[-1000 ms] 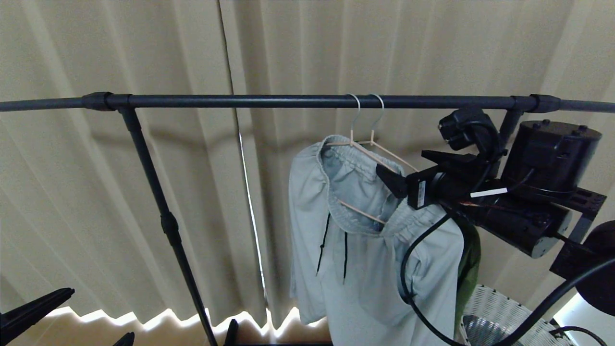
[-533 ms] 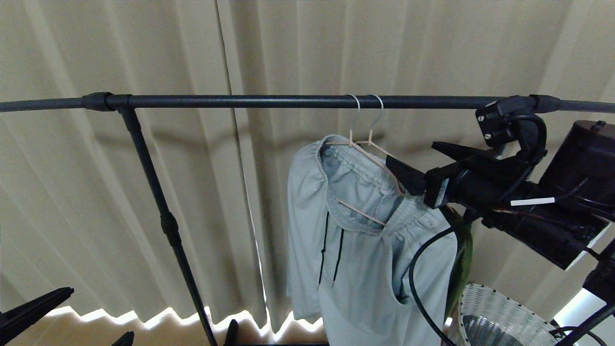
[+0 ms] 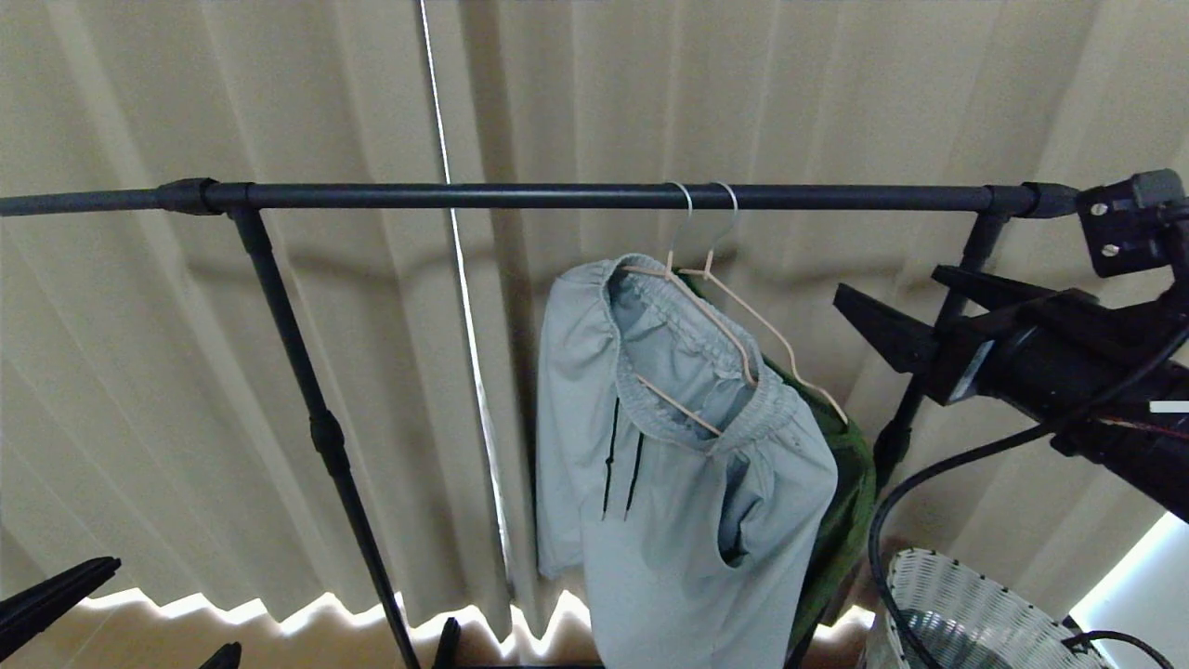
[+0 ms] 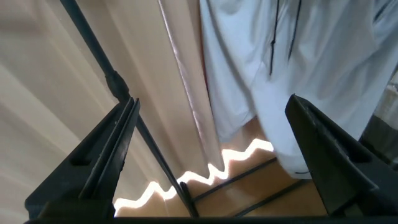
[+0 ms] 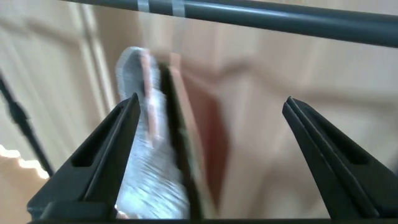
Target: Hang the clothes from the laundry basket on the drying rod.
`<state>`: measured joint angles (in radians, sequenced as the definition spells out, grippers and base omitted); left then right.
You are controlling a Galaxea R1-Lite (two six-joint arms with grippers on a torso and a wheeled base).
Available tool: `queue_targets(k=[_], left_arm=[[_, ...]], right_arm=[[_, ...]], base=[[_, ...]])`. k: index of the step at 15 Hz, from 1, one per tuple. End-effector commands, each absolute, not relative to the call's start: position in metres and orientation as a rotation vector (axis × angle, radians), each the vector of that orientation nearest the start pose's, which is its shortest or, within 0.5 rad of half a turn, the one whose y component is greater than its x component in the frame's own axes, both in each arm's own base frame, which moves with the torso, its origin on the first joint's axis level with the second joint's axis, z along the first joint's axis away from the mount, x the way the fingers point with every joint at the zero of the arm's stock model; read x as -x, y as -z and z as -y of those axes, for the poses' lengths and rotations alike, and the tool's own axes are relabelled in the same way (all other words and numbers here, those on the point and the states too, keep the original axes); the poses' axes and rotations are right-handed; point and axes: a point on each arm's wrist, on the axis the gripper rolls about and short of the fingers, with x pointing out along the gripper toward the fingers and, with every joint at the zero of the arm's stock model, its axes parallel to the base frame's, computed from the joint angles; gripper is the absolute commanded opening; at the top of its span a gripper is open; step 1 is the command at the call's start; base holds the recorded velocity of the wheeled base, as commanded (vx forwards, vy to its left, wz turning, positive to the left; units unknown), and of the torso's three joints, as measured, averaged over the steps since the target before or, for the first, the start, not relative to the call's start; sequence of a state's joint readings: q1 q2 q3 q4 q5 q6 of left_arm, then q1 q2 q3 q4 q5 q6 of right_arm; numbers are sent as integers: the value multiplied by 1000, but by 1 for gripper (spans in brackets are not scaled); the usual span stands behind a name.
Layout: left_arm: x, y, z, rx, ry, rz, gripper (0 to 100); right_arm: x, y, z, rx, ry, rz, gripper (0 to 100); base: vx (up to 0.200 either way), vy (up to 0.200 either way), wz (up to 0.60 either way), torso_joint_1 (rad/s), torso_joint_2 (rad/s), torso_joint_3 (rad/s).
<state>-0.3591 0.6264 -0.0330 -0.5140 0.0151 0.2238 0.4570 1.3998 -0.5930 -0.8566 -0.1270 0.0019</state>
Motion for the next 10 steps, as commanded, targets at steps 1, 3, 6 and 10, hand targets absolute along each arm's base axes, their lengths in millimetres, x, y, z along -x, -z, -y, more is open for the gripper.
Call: queue_targets(k=[1, 3, 6, 10], left_arm=[[-25, -128, 7, -223, 265, 25, 100], [-8, -120, 0, -218, 140, 9, 100], [21, -115, -4, -216, 19, 0, 100], [27, -109, -8, -85, -176, -63, 100]], right_arm=[[-175, -235, -70, -19, -265, 70, 100], [-157, -240, -55, -14, -230, 57, 100], [-123, -242, -41, 0, -218, 12, 100], [-69, -231, -12, 124, -82, -89, 100]], base=[[0, 0, 0, 0, 0, 0], [0, 0, 0, 0, 0, 0], [0, 0, 0, 0, 0, 0], [0, 0, 0, 0, 0, 0]])
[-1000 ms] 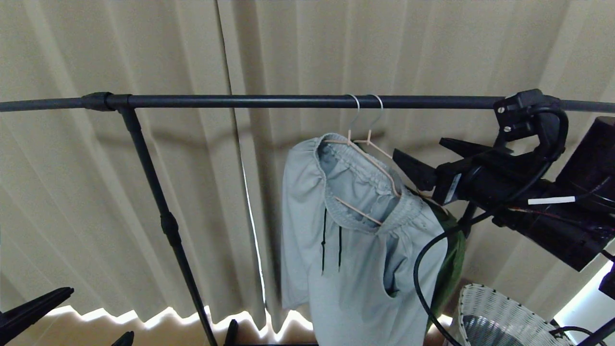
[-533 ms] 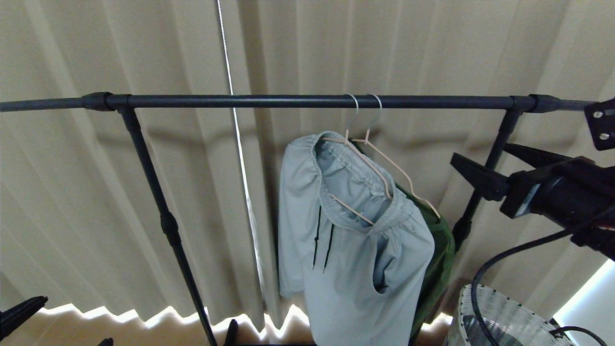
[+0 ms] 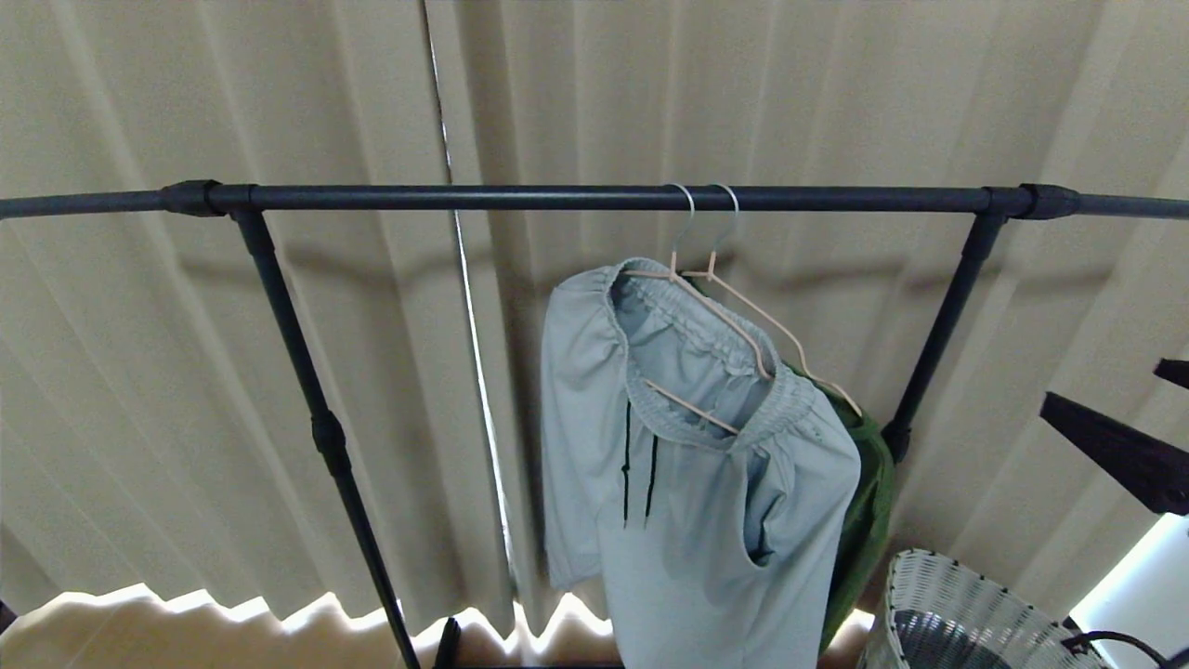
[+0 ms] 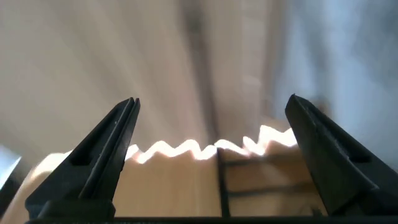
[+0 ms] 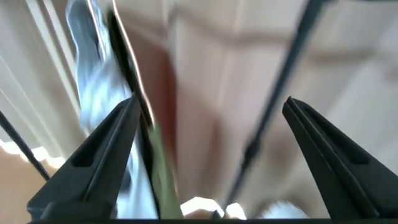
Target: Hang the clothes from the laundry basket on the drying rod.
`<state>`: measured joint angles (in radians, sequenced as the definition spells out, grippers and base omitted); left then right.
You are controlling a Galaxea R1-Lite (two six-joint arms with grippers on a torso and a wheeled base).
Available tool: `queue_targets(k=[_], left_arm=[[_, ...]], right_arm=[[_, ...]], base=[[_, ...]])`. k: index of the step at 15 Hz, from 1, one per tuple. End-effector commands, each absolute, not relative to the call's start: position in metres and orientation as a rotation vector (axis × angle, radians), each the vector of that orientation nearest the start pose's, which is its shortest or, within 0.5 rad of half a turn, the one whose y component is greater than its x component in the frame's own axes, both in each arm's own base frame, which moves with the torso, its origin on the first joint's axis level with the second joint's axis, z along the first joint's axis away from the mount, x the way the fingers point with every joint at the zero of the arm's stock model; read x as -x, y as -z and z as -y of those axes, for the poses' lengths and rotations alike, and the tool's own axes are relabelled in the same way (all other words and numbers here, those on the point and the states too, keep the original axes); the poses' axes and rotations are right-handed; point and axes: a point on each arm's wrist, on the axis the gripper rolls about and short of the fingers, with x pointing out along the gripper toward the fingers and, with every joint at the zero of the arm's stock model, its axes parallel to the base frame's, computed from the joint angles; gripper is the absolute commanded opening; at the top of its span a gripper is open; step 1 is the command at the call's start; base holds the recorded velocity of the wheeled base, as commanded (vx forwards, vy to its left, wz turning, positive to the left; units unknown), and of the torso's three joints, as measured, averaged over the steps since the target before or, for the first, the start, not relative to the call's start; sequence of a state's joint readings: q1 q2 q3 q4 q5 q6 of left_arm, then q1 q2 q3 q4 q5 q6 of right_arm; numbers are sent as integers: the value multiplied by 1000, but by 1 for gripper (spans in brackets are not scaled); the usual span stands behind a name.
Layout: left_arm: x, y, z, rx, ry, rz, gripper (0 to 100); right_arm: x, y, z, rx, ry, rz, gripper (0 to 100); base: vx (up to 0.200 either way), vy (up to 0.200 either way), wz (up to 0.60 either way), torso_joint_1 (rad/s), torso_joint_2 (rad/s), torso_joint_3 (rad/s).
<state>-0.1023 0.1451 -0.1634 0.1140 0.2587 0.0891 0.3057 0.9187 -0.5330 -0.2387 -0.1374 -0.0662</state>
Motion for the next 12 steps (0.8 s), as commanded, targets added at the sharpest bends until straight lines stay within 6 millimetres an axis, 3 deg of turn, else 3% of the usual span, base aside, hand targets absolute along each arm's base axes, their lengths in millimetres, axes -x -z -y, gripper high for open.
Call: queue_targets(k=[1, 3, 5, 8, 12], left_arm=[[26, -104, -9, -66, -185, -79, 100], [21, -83, -10, -64, -258, -153, 100], [21, -84, -9, -58, -301, -156, 100], [23, -83, -6, -44, -442, -179, 100], [17, -80, -3, 84, -268, -82, 100]], right_arm=[[-60, -227, -7, 136, -36, -122, 100], [-42, -216, 2, 137, 90, -218, 100], [-32, -205, 4, 130, 166, -271, 100], [-12, -174, 4, 127, 181, -274, 100], [12, -141, 2, 121, 106, -186, 100]], base=[[0, 0, 0, 0, 0, 0], [0, 0, 0, 0, 0, 0], [0, 0, 0, 0, 0, 0], [0, 0, 0, 0, 0, 0], [0, 0, 0, 0, 0, 0]])
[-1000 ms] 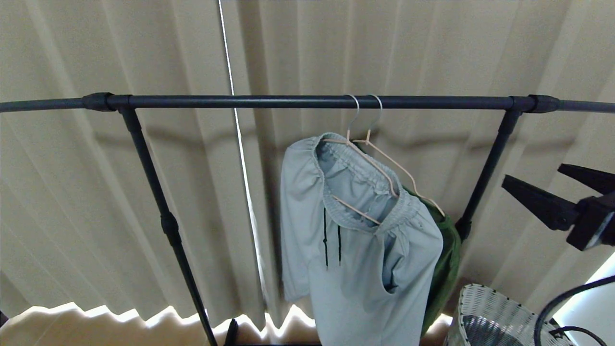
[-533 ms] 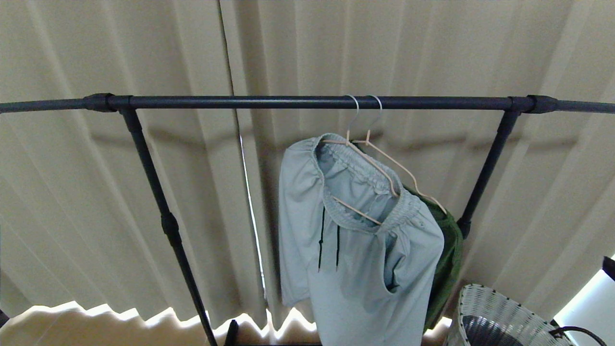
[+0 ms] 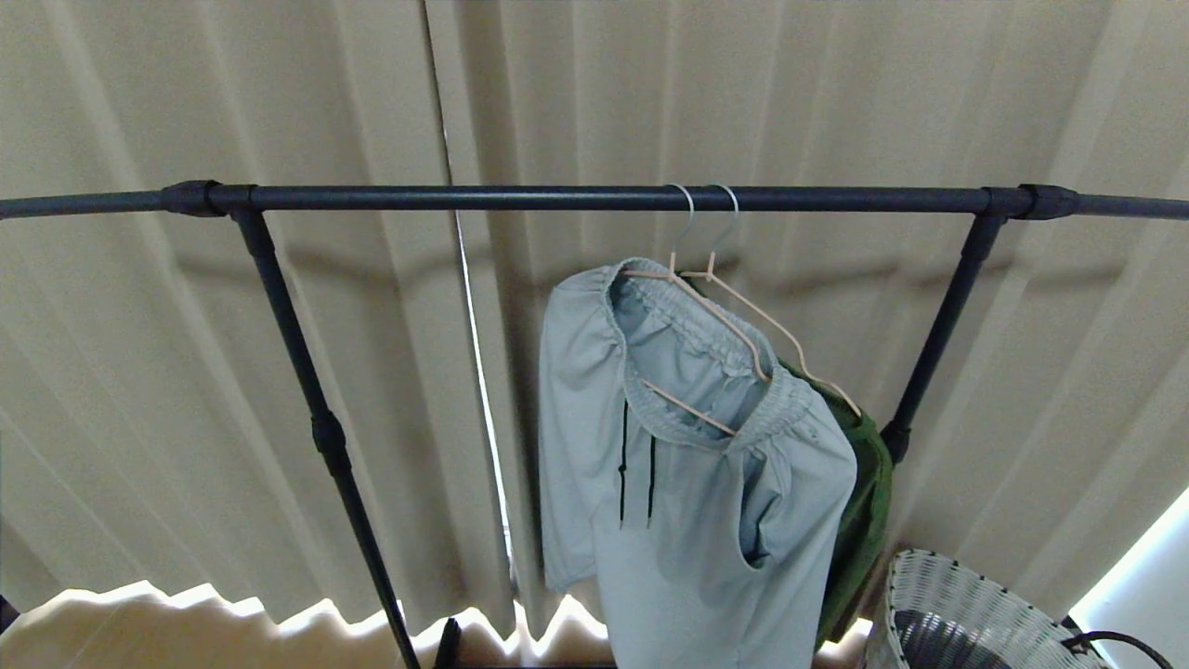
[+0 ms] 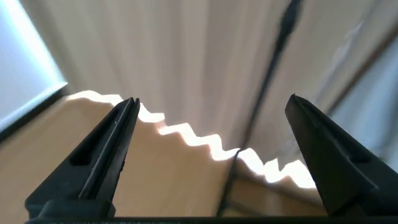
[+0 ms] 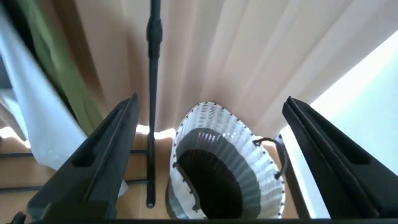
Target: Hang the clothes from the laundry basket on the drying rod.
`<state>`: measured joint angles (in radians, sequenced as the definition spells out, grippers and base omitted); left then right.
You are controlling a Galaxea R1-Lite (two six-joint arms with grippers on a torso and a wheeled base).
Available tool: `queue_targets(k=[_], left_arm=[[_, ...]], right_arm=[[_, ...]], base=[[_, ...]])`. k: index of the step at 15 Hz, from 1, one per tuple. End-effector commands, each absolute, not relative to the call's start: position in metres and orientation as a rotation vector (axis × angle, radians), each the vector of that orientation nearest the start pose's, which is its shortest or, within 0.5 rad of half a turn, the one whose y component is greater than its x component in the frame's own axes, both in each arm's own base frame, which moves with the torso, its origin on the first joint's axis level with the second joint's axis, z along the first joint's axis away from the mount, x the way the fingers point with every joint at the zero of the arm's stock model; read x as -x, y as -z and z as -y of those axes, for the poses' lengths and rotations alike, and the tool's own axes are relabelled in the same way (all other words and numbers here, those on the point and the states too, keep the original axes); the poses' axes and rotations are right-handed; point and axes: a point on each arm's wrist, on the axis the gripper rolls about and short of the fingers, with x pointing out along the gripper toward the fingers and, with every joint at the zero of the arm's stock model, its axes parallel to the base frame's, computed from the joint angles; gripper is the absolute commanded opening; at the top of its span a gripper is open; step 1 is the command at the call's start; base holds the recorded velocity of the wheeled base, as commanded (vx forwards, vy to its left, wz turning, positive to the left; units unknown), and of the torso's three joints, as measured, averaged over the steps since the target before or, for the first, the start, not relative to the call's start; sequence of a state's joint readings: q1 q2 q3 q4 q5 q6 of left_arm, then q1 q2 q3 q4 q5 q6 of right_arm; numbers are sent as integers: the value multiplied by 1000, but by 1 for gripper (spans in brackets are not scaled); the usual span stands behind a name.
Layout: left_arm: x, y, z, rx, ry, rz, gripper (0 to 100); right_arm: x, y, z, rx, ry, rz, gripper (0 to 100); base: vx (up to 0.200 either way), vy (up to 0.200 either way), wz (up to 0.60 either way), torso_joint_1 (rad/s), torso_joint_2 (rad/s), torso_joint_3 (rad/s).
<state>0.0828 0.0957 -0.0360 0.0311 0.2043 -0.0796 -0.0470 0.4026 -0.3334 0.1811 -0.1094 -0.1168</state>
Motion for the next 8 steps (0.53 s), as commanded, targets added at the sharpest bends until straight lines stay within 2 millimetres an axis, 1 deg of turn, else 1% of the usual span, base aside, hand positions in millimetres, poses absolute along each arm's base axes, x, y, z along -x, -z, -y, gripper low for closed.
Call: queue_targets(k=[1, 2, 3, 6, 7, 8], left_arm=[[15, -81, -2, 89, -221, -56, 100], [15, -83, 0, 87, -137, -37, 100], [15, -83, 1, 88, -92, -42, 100], [15, -83, 2, 89, -48, -45, 100], [15, -82, 2, 64, -55, -50, 100], [15, -83, 2, 21, -65, -48, 100]], right_arm=[[18, -137, 1, 120, 74, -153, 100], [28, -129, 1, 118, 2, -89, 100], [34, -120, 2, 118, -38, -47, 100], [37, -104, 1, 123, -9, -24, 100], [34, -92, 0, 121, -20, -48, 100], [32, -86, 0, 120, -21, -65, 100]], base=[[0, 0, 0, 0, 0, 0], [0, 0, 0, 0, 0, 0], [0, 0, 0, 0, 0, 0], [0, 0, 0, 0, 0, 0], [0, 0, 0, 0, 0, 0], [0, 0, 0, 0, 0, 0]])
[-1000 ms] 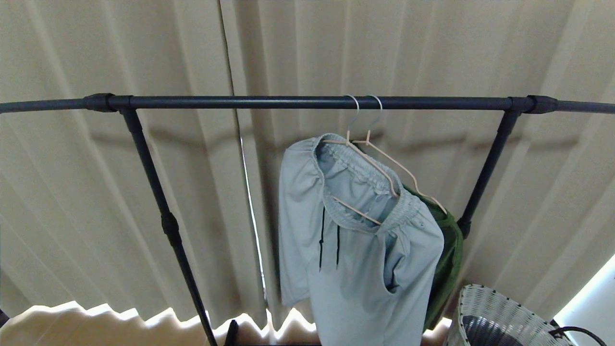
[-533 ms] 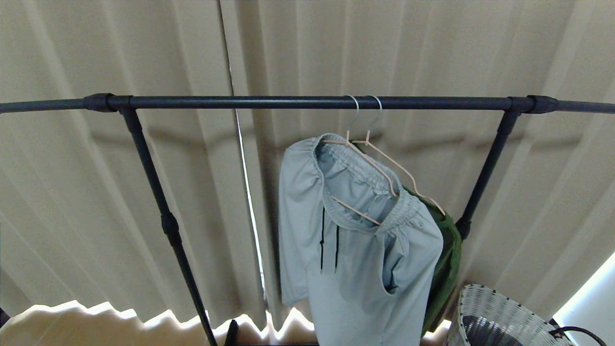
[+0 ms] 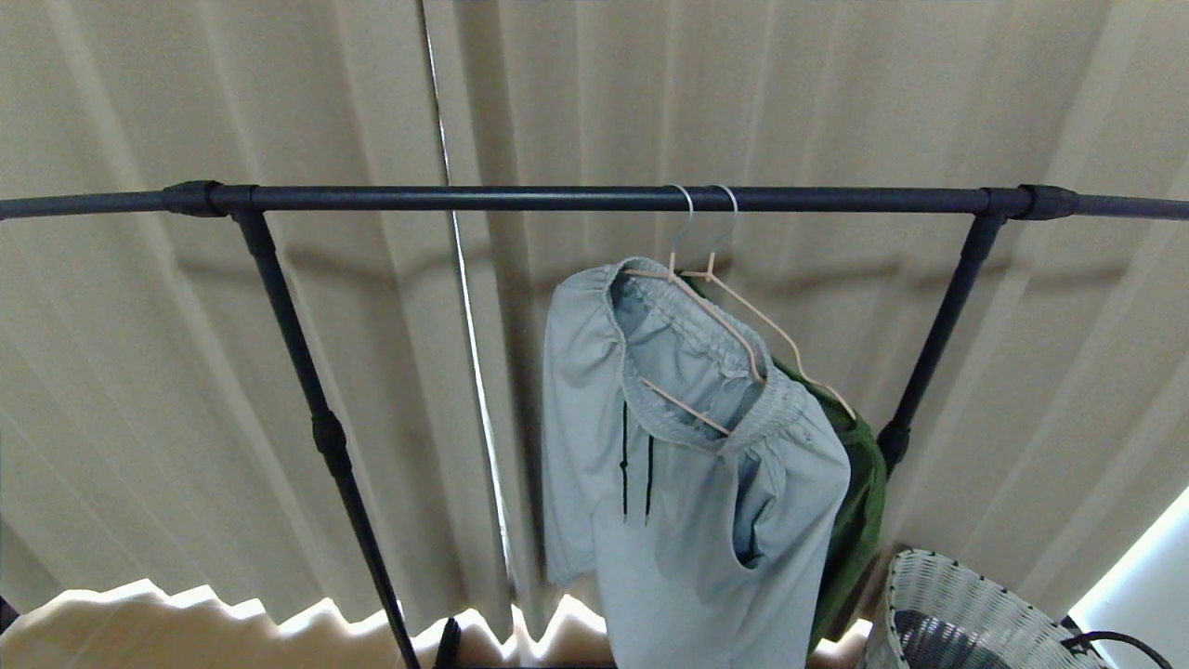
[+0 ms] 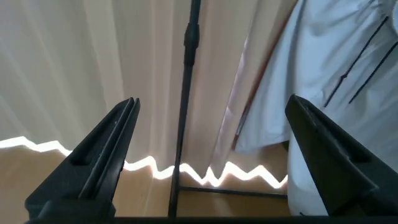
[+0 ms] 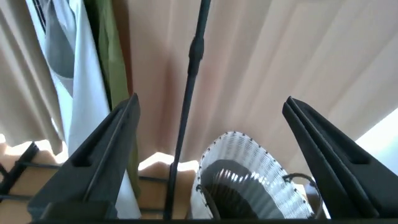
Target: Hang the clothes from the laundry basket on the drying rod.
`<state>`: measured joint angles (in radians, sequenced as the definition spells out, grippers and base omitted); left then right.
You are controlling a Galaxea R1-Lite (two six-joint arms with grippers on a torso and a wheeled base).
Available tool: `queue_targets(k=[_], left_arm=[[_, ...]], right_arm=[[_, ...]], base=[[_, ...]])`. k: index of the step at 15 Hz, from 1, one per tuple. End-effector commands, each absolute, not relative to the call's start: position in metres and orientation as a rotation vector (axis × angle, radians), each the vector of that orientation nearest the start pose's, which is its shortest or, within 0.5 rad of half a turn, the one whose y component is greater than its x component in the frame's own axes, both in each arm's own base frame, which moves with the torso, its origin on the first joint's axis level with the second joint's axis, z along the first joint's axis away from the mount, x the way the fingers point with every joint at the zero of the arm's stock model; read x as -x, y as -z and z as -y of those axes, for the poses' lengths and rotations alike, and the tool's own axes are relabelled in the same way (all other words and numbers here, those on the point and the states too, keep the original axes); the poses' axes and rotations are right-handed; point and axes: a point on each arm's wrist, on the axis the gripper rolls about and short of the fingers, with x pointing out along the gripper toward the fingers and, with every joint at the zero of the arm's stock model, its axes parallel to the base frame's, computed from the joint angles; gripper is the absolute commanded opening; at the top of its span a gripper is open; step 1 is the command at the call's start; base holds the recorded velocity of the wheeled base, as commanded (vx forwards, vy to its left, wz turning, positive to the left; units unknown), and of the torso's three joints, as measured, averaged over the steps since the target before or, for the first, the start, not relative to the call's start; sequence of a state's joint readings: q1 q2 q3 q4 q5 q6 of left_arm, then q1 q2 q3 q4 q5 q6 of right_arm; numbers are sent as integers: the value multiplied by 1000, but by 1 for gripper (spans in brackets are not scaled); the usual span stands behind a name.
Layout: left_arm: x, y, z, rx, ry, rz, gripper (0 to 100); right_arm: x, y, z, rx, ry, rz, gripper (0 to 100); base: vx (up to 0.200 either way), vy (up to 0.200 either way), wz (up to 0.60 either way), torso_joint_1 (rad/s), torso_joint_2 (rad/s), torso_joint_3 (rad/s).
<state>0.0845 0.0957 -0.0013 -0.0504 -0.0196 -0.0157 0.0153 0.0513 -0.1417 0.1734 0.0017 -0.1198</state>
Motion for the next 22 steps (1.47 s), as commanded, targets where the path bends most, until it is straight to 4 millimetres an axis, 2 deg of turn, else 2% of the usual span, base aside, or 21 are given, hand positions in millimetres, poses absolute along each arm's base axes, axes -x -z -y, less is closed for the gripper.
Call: queue_targets(k=[1, 3, 4, 9, 22], left_arm=[[15, -82, 1, -90, -105, -57, 100], [15, -81, 1, -130, -33, -64, 100], [19, -75, 2, -60, 127, -97, 100], [22, -75, 1, -24, 4, -61, 100], [23, -75, 1, -27, 13, -38, 100]], right_arm=[[30, -84, 0, 117, -25, -52, 100], [25, -76, -1, 115, -57, -29, 100], [24, -76, -2, 113, -120, -9, 100], [24, -76, -2, 59, -120, -10, 100], [24, -76, -2, 55, -117, -11, 100]], base=[[0, 0, 0, 0, 0, 0], [0, 0, 0, 0, 0, 0], [0, 0, 0, 0, 0, 0], [0, 0, 0, 0, 0, 0], [0, 0, 0, 0, 0, 0]])
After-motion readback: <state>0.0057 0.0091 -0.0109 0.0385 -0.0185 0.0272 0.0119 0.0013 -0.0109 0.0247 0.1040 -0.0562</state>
